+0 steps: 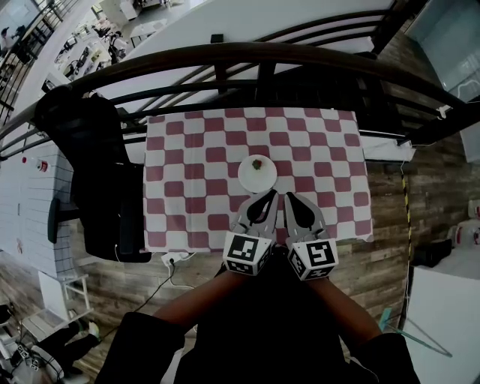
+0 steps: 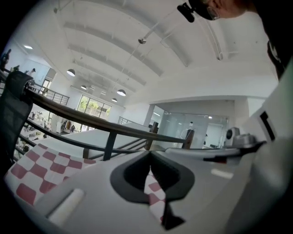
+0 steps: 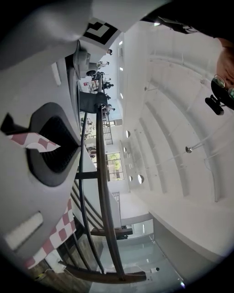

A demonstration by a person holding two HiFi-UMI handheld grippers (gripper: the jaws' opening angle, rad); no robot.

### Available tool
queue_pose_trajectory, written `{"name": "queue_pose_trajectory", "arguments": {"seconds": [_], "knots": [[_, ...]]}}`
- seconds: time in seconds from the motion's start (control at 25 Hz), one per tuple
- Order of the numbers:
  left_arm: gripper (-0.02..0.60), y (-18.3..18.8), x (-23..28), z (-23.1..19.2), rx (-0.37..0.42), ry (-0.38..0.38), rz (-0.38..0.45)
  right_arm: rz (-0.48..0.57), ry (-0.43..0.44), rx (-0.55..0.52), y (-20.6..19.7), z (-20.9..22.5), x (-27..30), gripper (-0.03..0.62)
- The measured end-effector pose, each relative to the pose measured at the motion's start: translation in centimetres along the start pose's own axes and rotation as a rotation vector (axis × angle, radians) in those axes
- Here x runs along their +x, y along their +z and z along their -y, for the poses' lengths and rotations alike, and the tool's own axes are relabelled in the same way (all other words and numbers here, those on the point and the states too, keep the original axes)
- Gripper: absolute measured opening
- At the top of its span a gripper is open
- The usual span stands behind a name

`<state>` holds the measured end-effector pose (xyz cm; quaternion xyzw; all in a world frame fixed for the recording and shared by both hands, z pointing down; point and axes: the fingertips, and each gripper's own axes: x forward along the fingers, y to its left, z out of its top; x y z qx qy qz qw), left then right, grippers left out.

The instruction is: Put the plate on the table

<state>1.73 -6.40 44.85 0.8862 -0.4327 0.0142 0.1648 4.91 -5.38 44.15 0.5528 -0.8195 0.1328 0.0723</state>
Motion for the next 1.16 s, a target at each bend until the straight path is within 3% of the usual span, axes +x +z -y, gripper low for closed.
{"name": "queue_pose_trajectory", "arguments": {"seconds": [0.16, 0.56, 0.88, 1.16], "knots": [[0.011, 0.4, 0.0, 0.8, 0.056, -0.015, 0.011, -0.013, -0.025, -0.010, -0.2, 0.2, -0.2, -0.003], [0.009, 0.3, -0.1, -0.3, 0.056, 0.013, 0.003, -0.017, -0.016, -0.010, -0.6, -0.9, 0.7, -0.003], [0.009, 1.0, -0.2, -1.2, 0.142, 0.054, 0.008, -0.018, -0.044, -0.013, -0.3, -0.8, 1.3, -0.003], [0.011, 0.7, -0.2, -1.9, 0.149, 0.051, -0.006, -0.034, -0.039, 0.003, -0.8, -1.2, 1.9, -0.003]]}}
